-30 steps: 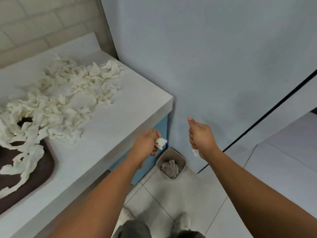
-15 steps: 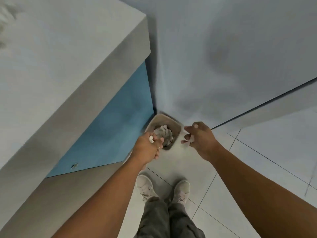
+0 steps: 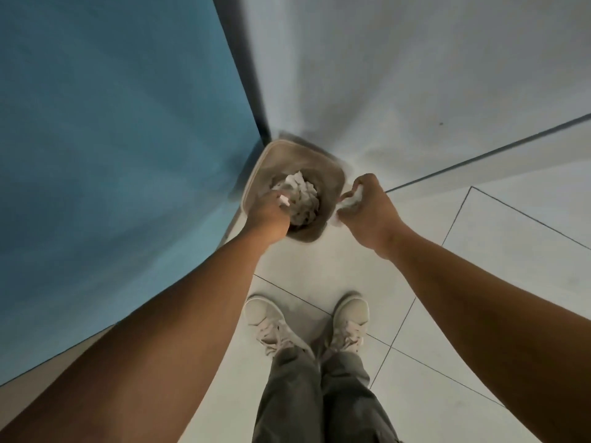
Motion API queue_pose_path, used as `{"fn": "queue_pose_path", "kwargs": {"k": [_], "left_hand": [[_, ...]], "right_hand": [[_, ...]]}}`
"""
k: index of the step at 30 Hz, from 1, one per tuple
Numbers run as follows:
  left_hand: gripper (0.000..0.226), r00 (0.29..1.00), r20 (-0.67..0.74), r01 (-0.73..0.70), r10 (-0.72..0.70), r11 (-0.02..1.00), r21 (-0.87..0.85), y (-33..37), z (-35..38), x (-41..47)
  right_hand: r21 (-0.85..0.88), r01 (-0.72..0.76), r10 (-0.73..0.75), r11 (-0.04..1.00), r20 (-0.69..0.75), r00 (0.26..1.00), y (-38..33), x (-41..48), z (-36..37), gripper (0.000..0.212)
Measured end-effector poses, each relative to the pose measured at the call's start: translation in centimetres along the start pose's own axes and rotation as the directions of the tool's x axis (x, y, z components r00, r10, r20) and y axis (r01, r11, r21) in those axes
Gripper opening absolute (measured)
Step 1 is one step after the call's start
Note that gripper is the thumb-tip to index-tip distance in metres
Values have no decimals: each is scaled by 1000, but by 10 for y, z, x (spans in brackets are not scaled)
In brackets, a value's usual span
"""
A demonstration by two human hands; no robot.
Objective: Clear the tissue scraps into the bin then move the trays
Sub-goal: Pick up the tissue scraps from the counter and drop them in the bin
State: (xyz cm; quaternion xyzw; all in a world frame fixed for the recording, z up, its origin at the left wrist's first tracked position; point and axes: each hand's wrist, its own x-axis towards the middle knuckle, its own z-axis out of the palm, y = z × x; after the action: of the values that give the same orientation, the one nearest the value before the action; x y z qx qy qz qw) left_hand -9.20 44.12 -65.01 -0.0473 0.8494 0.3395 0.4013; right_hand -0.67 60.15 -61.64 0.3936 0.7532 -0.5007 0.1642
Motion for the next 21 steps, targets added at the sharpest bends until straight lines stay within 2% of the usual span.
{"fn": "queue_pose_path", "kwargs": {"k": [2, 4, 8, 11, 14, 16, 18, 21], "left_hand": [[31, 999, -28, -35, 36, 999, 30, -7, 12, 20], [41, 999, -21, -39, 40, 997, 63, -11, 20, 33], [68, 994, -58, -87, 95, 987, 135, -11, 26, 40], [59, 993, -44, -108, 111, 991, 73, -14, 20, 35], [46, 988, -75, -123, 132, 986, 109, -22, 8, 26], [43, 990, -104, -91, 99, 993, 80, -25, 0, 20], [41, 989, -128, -63, 69, 997, 46, -29, -6, 15], [39, 989, -129, -71, 76, 996, 45, -37, -11, 12]], "right_hand": [[-32, -9, 8, 999, -32, 999, 11, 10, 6, 24], [0, 3, -3, 1000, -43, 999, 22, 16, 10, 15], [63, -46, 47, 997, -12, 999, 33, 19, 12, 11], [288, -121, 116, 950, 32, 993, 22, 19, 12, 10], [358, -117, 105, 927, 54, 993, 3, 24, 22, 13], [295, -63, 34, 953, 103, 994, -9, 32, 37, 13], [83, 50, -63, 995, 165, 984, -18, 43, 53, 22], [-181, 215, -177, 960, 206, 962, -23, 64, 77, 33]]}}
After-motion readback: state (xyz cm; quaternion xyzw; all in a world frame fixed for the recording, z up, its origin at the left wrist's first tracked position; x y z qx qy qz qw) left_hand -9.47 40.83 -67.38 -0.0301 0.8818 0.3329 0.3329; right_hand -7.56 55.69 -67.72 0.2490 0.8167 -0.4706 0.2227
